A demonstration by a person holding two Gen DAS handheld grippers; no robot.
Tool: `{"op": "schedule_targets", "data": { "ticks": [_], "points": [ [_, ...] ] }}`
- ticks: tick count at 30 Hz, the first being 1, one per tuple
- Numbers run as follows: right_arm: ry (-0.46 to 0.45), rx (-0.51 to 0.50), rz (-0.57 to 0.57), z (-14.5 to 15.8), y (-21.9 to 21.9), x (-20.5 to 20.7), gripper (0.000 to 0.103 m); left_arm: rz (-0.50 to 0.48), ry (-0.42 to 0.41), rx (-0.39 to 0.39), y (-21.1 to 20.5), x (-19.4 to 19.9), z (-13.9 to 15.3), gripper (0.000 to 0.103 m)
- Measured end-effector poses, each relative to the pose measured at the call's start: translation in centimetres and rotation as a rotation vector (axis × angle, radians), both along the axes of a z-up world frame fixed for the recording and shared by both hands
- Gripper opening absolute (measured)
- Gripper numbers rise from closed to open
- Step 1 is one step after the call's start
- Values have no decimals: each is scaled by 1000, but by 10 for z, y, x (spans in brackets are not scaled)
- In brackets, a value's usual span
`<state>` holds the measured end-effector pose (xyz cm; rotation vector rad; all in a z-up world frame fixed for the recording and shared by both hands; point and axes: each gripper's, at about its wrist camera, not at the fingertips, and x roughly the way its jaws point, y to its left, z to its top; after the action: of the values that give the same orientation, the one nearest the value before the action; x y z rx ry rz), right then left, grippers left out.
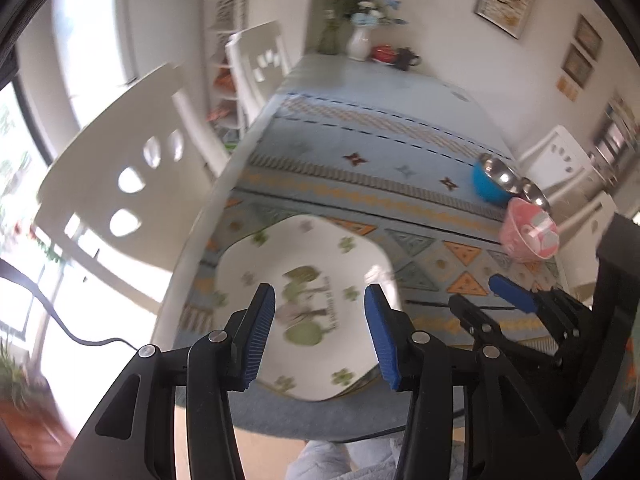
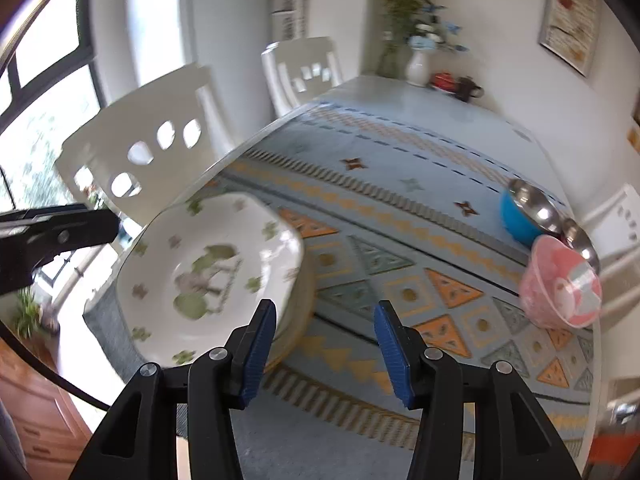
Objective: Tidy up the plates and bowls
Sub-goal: 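Move both tools to the pink character-print bowl beside the steel bowls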
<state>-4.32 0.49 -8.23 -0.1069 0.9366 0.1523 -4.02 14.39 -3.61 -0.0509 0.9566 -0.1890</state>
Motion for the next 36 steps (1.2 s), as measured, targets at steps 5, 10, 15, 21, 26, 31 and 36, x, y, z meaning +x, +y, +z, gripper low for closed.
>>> {"op": "schedule_targets", "data": {
  "ticks": [5, 10, 15, 21, 26, 31, 36],
  "points": [
    [38, 9, -91, 0, -32, 8, 49, -90, 54, -11, -40, 19, -15, 44],
    [95, -26, -170, -9, -74, 7, 49, -158, 116, -27, -90, 45, -32, 44],
    [156, -26, -263, -20, -128, 6, 49, -223, 169, -14, -141, 61, -45, 44],
    [208, 10, -383, -33, -199, 5, 49, -293, 227, 27, -204, 79, -61, 44],
    [245, 71, -458, -45, -249, 6, 49, -343, 265, 59, -245, 93, -72, 44],
    [272, 119, -477, -54, -284, 14, 49, -335, 307, 60, -277, 113, -81, 44],
    [256, 140, -483, -53, -312, 23, 49, -307, 339, 75, -296, 132, -90, 44]
  ]
}}
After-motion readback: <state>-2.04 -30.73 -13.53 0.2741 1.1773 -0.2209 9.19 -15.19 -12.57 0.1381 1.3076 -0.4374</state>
